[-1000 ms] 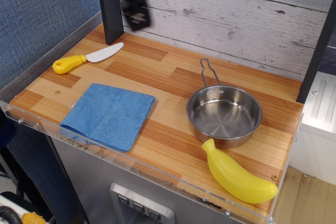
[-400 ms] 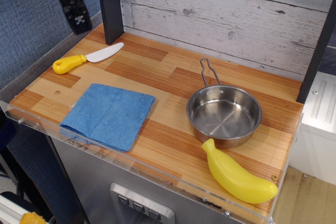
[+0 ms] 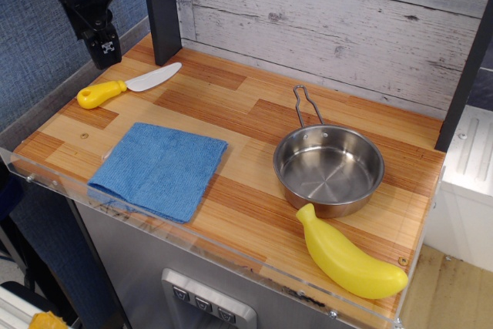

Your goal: Place the knife on top of the blue towel

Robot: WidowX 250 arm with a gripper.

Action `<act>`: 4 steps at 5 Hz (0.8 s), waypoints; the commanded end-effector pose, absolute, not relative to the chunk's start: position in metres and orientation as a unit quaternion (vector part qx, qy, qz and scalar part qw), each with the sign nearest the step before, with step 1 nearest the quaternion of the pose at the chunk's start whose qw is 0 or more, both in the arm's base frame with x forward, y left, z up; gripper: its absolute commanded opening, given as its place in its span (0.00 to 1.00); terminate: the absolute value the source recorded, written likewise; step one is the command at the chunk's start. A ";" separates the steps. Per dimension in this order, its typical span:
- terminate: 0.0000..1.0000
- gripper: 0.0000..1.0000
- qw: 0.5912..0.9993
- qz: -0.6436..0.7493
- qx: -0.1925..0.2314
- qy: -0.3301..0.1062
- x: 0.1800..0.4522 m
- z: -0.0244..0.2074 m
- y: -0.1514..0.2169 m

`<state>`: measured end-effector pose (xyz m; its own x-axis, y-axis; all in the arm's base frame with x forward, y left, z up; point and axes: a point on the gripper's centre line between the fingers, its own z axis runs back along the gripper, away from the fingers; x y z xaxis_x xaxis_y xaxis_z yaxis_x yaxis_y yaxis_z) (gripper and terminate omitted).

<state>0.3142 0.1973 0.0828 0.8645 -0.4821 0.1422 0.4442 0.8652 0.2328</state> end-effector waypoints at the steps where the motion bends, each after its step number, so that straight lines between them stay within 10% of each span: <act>1: 0.00 1.00 0.983 -0.128 0.112 -0.064 0.308 0.081 0.217; 4: 0.00 1.00 0.981 -0.151 0.119 -0.019 0.295 0.051 0.216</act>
